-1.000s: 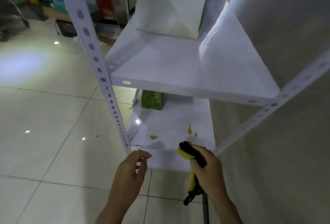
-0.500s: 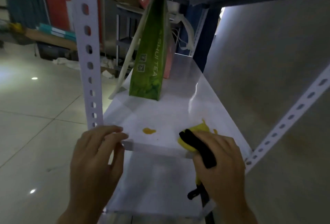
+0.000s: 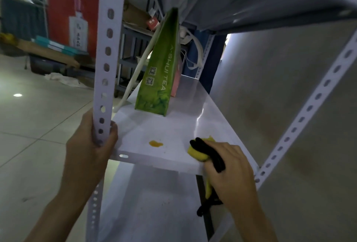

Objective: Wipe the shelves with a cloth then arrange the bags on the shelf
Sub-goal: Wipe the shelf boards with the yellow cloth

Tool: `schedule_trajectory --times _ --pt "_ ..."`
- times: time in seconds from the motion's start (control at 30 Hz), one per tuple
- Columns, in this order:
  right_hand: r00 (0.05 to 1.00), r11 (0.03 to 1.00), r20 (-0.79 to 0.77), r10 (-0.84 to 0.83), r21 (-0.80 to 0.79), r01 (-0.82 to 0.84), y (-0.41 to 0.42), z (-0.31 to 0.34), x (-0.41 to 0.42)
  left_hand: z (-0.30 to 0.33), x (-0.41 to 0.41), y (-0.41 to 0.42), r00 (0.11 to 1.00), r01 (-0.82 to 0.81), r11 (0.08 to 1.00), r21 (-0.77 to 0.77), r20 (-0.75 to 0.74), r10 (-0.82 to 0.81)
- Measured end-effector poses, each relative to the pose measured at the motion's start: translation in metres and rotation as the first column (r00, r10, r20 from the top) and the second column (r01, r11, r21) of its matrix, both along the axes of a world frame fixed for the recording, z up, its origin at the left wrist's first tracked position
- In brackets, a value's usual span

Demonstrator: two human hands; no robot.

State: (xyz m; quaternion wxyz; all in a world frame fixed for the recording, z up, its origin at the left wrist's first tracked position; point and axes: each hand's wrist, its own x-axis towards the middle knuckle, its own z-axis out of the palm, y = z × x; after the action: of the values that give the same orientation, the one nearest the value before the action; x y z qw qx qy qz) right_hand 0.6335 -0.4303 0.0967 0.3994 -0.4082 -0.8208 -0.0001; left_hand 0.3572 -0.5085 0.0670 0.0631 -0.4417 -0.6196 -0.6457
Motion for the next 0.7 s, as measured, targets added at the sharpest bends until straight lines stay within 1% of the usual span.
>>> schedule_trajectory --times 0.03,0.13,0.17,0.23,0.3,0.37,0.43,0.47,0.57,0.7 --pt "1.0 0.997 0.023 -0.012 -0.072 0.014 0.009 0.008 -0.002 -0.001 0.001 0.001 1.0 -0.015 1.0 0.016 0.014 0.015" --pt "0.975 0.962 0.175 -0.138 -0.211 0.174 0.052 0.03 -0.011 0.0 0.004 0.0 0.998 -0.001 1.0 0.028 0.064 0.0" --pt "0.968 0.943 0.193 -0.162 -0.26 0.21 0.063 0.036 -0.014 0.001 0.005 -0.001 0.998 0.007 1.0 0.022 0.067 -0.009" --pt "0.968 0.916 0.183 -0.172 -0.331 0.226 0.075 0.043 -0.017 0.002 0.005 -0.003 0.997 0.04 0.999 0.032 0.069 -0.042" --pt "0.959 0.914 0.221 -0.179 -0.325 0.245 0.068 0.045 -0.017 0.002 0.004 -0.003 0.993 0.074 0.997 0.036 0.085 -0.077" --pt "0.942 0.934 0.282 -0.183 -0.25 0.256 0.046 0.044 -0.013 0.002 0.005 -0.002 0.989 0.094 0.995 0.03 0.116 -0.097" --pt "0.943 0.953 0.287 -0.17 -0.195 0.231 0.022 0.038 -0.004 0.001 0.006 0.0 0.985 0.109 0.994 0.029 0.132 -0.112" --pt "0.949 0.956 0.274 -0.156 -0.201 0.216 0.012 0.035 -0.001 0.001 0.006 0.001 0.983 0.116 0.993 0.032 0.137 -0.119" --pt "0.959 0.934 0.241 -0.146 -0.285 0.214 0.018 0.034 0.001 -0.003 0.006 0.004 0.984 0.11 0.993 0.041 0.139 -0.114" --pt "0.959 0.835 0.245 -0.144 -0.489 0.251 0.079 0.053 -0.017 -0.007 0.003 0.009 0.98 0.121 0.991 0.058 0.152 -0.128"
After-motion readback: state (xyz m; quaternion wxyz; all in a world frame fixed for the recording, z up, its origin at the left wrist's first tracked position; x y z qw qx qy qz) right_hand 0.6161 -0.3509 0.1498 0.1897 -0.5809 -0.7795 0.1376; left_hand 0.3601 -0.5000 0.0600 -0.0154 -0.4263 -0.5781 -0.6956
